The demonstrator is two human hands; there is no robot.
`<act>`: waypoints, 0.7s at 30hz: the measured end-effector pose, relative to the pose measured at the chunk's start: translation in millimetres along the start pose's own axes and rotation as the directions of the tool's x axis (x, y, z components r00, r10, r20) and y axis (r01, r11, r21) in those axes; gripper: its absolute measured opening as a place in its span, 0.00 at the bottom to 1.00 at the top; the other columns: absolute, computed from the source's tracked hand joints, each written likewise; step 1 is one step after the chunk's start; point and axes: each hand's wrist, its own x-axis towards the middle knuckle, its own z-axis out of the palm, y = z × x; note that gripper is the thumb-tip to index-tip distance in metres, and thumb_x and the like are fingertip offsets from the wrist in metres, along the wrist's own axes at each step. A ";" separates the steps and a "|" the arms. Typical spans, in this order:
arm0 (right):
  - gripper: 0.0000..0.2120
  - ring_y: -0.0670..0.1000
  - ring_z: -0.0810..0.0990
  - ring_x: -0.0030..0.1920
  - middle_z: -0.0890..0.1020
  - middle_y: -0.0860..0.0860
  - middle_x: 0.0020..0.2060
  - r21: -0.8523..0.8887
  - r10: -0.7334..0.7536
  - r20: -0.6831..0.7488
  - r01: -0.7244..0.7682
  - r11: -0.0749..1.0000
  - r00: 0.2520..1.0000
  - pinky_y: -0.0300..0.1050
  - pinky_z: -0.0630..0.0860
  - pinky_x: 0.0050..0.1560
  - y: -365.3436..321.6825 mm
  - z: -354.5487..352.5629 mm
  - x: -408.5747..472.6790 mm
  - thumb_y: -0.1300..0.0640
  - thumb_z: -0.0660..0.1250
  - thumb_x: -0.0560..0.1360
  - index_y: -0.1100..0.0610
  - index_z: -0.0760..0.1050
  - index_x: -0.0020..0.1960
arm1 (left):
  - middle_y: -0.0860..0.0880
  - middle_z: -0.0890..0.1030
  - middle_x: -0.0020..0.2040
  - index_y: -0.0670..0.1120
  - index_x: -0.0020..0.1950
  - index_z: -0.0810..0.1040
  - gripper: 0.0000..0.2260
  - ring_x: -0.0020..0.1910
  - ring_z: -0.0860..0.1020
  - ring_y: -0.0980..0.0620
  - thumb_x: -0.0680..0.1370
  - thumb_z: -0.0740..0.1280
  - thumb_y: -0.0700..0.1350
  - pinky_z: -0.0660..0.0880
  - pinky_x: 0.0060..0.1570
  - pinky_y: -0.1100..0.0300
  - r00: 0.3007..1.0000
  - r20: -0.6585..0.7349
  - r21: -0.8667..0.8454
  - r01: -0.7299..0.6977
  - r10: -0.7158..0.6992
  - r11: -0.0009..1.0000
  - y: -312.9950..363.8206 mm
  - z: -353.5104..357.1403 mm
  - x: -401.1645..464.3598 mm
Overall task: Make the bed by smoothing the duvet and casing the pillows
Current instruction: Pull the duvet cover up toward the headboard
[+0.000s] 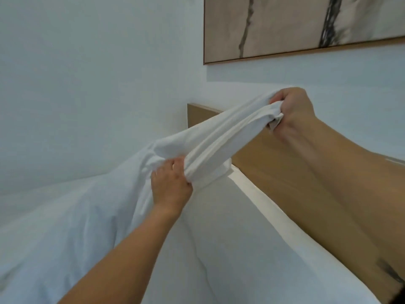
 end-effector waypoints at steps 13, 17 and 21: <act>0.35 0.59 0.63 0.73 0.57 0.58 0.76 -0.860 0.067 -0.147 -0.161 0.484 0.987 0.54 0.67 0.64 33.4 -121.3 -5.7 0.49 0.63 0.74 0.58 0.55 0.77 | 0.48 0.78 0.40 0.47 0.41 0.76 0.07 0.43 0.76 0.42 0.71 0.60 0.36 0.66 0.36 0.57 0.930 0.351 -0.180 0.181 -0.109 0.967 20.7 -29.4 -28.1; 0.56 0.50 0.34 0.76 0.37 0.47 0.77 -0.830 0.131 0.527 0.542 -0.131 0.840 0.62 0.32 0.72 109.7 -87.7 -63.6 0.44 0.69 0.65 0.48 0.32 0.77 | 0.48 0.74 0.32 0.39 0.38 0.72 0.04 0.36 0.73 0.44 0.66 0.59 0.33 0.63 0.31 0.58 0.936 0.345 -0.383 0.204 -0.065 0.901 21.3 -60.0 -21.1; 0.16 0.58 0.75 0.61 0.78 0.52 0.55 -0.788 -0.028 0.614 0.615 0.030 0.789 0.50 0.67 0.57 133.7 -30.4 -74.7 0.49 0.63 0.73 0.52 0.70 0.59 | 0.52 0.68 0.29 0.42 0.34 0.69 0.05 0.31 0.65 0.51 0.61 0.56 0.40 0.62 0.31 0.59 0.977 0.210 -0.536 0.135 -0.023 0.833 19.2 -104.6 -36.9</act>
